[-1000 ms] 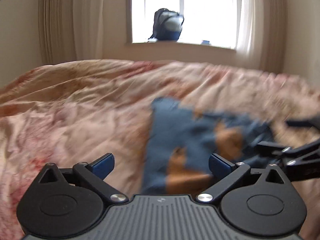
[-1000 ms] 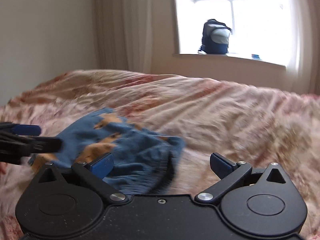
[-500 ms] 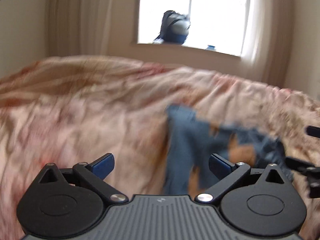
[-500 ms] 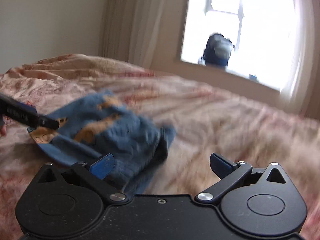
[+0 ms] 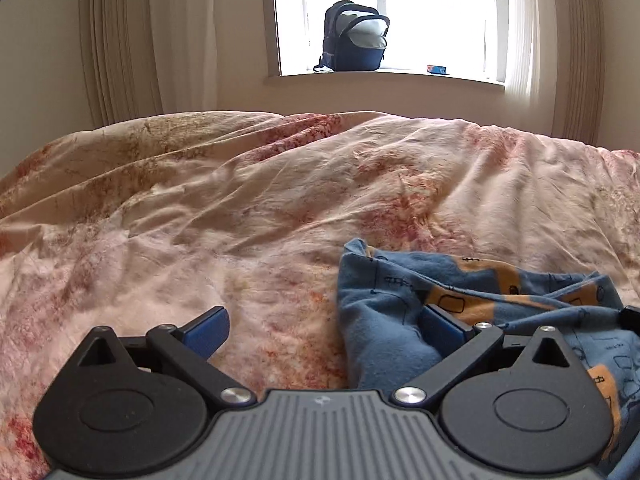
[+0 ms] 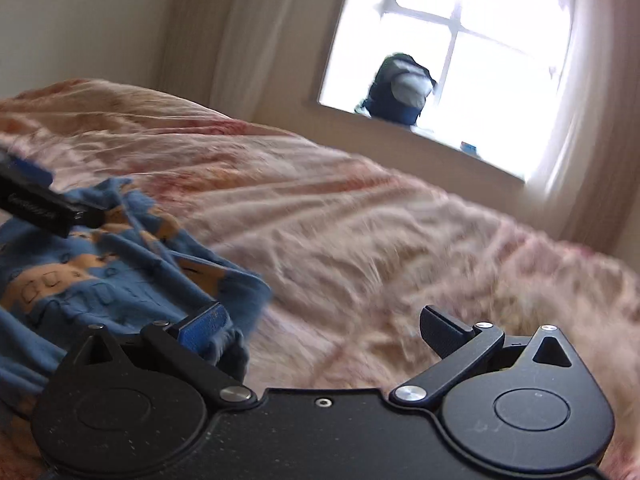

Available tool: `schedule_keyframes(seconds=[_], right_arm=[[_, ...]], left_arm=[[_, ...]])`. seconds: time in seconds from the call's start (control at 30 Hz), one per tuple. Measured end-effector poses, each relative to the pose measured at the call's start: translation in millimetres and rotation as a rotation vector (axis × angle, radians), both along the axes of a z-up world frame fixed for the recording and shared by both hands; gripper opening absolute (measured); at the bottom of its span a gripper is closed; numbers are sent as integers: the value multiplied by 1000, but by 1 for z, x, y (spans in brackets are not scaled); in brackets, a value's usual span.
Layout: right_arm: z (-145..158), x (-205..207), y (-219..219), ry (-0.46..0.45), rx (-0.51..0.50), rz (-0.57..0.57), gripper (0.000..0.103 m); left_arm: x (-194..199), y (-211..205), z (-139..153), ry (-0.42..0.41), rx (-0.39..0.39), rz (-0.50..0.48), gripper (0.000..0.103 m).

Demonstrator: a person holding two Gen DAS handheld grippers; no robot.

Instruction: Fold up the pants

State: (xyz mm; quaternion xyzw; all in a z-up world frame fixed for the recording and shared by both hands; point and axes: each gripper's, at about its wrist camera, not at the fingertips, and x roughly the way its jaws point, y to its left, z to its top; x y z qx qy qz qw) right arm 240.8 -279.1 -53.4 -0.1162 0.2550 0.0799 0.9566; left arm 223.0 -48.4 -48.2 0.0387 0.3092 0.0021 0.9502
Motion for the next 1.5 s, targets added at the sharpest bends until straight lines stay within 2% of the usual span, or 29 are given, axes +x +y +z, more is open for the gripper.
schedule_keyframes(seconds=[0.1, 0.2, 0.27, 0.4, 0.5, 0.53, 0.6, 0.77, 0.9, 1.0, 1.13, 1.2, 1.23, 1.3, 1.5], right_arm=[[7, -9, 6, -39, -19, 7, 102], [25, -30, 17, -96, -14, 31, 102], [35, -43, 26, -85, 20, 83, 102], [34, -61, 46, -18, 4, 123, 102], [17, -77, 52, 50, -59, 129, 102], [11, -83, 51, 57, -71, 126, 102], [5, -89, 44, 71, -47, 114, 102], [7, -96, 36, 76, 3, 97, 102], [33, -82, 41, -36, -12, 149, 102], [47, -46, 46, -64, 4, 172, 102], [29, 6, 45, -7, -16, 151, 102], [12, 23, 41, 37, -46, 110, 102], [7, 29, 36, 63, -17, 103, 102], [10, 28, 27, 76, 61, 76, 102], [36, -19, 26, 4, 113, 82, 102]], left_arm=[[-12, 0, 15, -29, -5, -2, 102], [-38, 2, 36, -64, -62, -51, 103], [-57, 2, 42, -65, -93, -80, 103], [-84, 0, 33, -1, -79, -109, 103], [-101, 3, 10, 60, -24, -97, 102], [-106, 7, 4, 75, -37, -89, 102], [-115, 15, 2, 78, -85, -73, 102], [-121, 16, 13, 88, -52, -65, 103], [-119, 18, 28, 31, -121, -93, 103], [-112, 25, 25, 42, -187, -108, 103], [-107, 36, 8, 110, -250, -48, 103], [-109, 36, 4, 97, -245, -52, 103], [-109, 35, 4, 95, -232, -56, 103], [-110, 33, 4, 93, -213, -63, 103], [-109, 35, 6, 97, -242, -62, 103]])
